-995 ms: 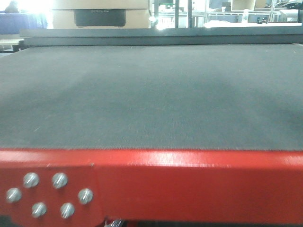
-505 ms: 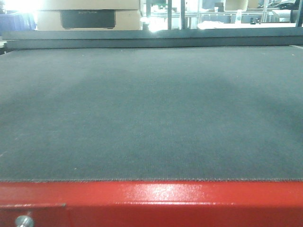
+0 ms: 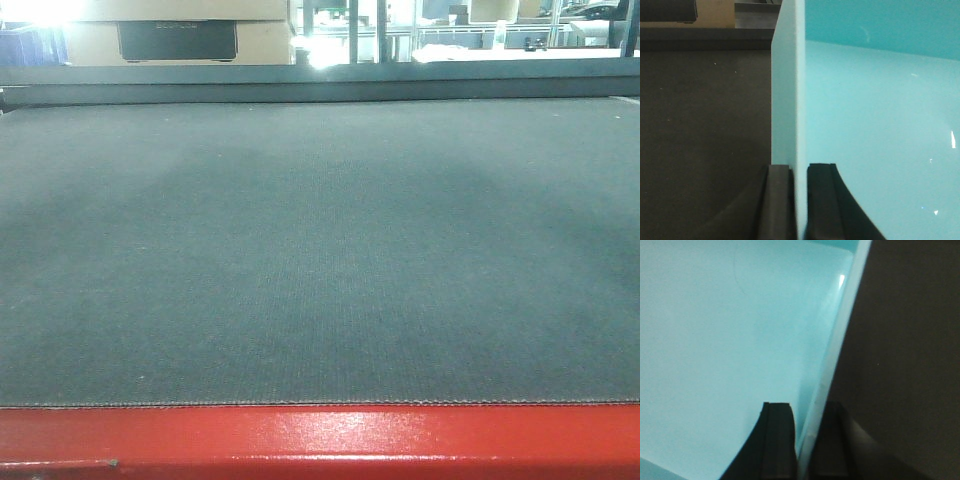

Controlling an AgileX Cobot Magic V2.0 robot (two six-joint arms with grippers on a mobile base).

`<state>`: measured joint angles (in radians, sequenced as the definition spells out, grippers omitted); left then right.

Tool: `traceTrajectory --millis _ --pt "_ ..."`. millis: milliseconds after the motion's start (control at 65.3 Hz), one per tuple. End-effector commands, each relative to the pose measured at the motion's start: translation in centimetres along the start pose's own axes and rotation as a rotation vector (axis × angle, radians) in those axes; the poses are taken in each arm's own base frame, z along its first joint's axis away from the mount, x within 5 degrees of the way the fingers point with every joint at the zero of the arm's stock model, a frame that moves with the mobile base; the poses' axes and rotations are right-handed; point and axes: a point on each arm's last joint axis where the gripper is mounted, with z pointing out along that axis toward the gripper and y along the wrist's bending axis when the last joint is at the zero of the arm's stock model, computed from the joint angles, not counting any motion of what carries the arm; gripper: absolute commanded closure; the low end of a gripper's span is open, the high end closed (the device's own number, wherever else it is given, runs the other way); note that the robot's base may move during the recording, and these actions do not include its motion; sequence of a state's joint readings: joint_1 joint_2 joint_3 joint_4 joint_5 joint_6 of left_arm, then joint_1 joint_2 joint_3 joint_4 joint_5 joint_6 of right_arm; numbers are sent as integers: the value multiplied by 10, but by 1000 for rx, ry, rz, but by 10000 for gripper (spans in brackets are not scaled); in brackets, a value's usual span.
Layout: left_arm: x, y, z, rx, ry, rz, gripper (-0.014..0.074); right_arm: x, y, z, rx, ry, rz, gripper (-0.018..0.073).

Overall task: Fetch blue bin and place on conveyor start
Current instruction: 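Carry the bin with both grippers up to the red conveyor's near end, then lower the bin onto the grey belt and open both grippers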

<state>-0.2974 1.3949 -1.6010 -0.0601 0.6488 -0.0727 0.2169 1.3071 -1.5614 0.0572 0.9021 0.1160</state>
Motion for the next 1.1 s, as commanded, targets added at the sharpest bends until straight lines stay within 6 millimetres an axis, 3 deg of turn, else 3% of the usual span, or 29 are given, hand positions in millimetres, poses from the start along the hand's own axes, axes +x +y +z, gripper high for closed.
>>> traceTrajectory --millis 0,781,1087 --pt "-11 -1 -8 9 -86 -4 708 -4 -2 -7 19 -41 -42 711" --pt "-12 -1 -8 10 -103 -4 708 -4 -2 -6 19 -39 -42 711" --pt "-3 -1 -8 8 0 -11 708 -2 -1 -6 3 -18 -27 711"
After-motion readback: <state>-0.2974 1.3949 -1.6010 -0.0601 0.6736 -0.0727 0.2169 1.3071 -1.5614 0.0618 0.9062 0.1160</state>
